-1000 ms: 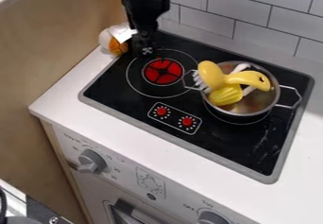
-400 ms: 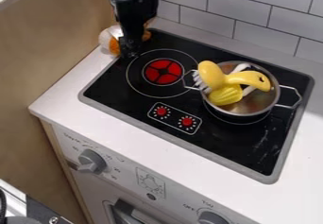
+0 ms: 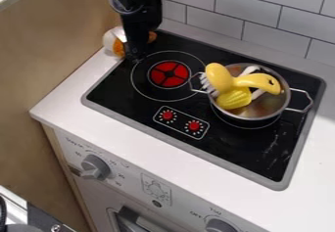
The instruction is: Moved the sushi to below the right burner
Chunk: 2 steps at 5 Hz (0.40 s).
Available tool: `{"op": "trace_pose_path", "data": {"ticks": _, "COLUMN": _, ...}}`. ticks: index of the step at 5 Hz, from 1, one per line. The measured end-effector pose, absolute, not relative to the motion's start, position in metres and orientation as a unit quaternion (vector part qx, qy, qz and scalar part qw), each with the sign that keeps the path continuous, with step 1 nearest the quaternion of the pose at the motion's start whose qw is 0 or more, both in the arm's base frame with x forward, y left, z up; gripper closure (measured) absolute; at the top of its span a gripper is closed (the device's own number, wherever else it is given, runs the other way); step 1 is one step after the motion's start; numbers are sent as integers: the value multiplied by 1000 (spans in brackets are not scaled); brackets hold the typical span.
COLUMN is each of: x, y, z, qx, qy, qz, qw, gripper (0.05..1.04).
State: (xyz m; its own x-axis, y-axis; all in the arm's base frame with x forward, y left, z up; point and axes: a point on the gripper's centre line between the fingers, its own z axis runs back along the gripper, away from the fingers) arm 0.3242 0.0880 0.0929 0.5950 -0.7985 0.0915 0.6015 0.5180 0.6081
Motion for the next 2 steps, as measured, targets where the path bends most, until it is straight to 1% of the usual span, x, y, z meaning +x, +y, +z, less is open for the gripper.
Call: {"op": "trace_pose_path", "data": {"ticks": 2, "x": 328, "y": 96, "z": 90, "qx": 292, "qy": -199, "qz": -417, "qw": 838, "gripper": 85}}
